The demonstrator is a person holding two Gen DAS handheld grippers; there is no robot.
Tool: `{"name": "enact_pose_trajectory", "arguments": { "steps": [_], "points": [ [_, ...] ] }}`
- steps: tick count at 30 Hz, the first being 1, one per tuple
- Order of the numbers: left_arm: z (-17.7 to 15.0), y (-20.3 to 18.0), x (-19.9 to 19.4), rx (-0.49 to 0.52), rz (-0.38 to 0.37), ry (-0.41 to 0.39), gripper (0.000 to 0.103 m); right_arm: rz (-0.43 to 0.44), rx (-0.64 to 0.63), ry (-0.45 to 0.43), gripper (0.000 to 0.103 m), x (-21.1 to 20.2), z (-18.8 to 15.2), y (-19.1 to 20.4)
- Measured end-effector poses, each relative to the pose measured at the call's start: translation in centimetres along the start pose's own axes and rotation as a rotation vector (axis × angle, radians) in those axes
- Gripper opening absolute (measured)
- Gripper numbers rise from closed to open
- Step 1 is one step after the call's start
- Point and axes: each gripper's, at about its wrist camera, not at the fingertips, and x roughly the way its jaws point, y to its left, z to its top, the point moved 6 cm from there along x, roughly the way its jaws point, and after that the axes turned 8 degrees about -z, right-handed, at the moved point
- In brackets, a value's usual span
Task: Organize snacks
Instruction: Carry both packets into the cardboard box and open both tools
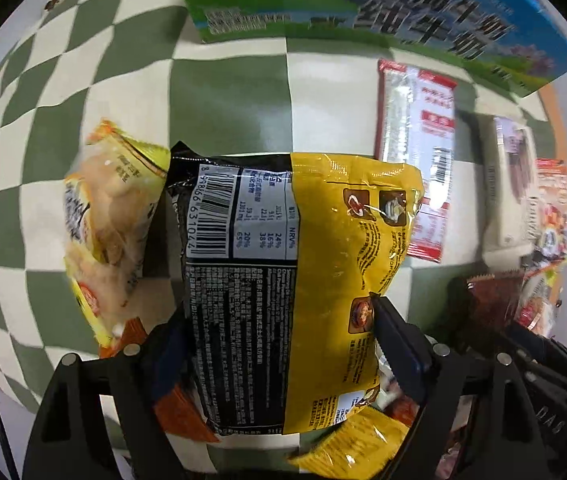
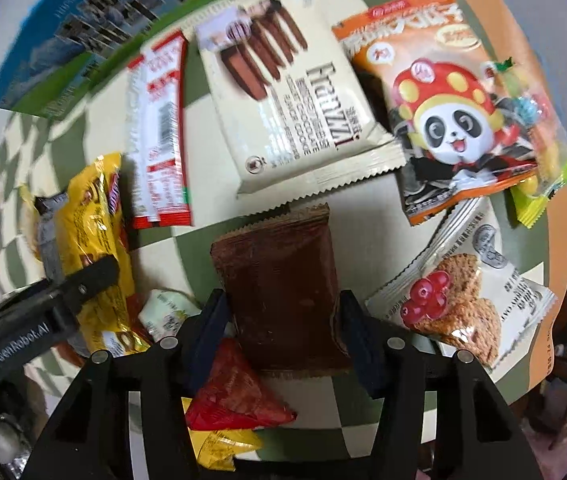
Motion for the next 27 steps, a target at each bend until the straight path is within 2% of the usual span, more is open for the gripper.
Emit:
{"name": "enact_pose_trajectory", "arguments": {
  "steps": [6, 7, 10, 12, 17, 20, 23, 27],
  "points": [
    [-1.3, -0.3, -3.7, 0.002, -0.047, -0.094, 0.085, 0.111, -0.010, -0.053, 0.058, -6.6, 1.1, -3.0],
    [-1.6, 0.6, -5.1, 0.001, -0.058, -0.111, 0.085, 0.130, -0.017, -0.063, 0.058, -8.2, 1.6, -3.8],
    [-1.9, 0.2, -8.2, 0.003, -0.095, -0.180, 0.085, 0.179, -0.035, -0.105, 0.058, -12.1, 1.9, -2.7],
    [-0.7, -0.3, -10.5, 0.006, -0.118, -0.214, 0.085, 0.213, -0.045, -0.133, 0.058, -15.0, 2.7, -3.1],
    [4.1, -1.7, -15.5, 0.010, -0.201, -0.284, 0.085, 0.288, -0.074, -0.200, 0.058, -20.9, 6.3, -4.3],
    [8.4, -2.4, -17.4, 0.021, -0.204, -0.325, 0.085, 0.300, -0.104, -0.256, 0.058, -24.1, 9.7, -5.1],
    [13.4, -2.9, -16.8, 0.022, -0.180, -0.332, 0.085, 0.275, -0.127, -0.307, 0.058, -25.6, 14.1, -5.3],
    [19.3, -2.2, -12.7, -0.001, -0.153, -0.267, 0.085, 0.231, -0.155, -0.329, 0.058, -25.1, 20.2, -3.7]
  ]
}}
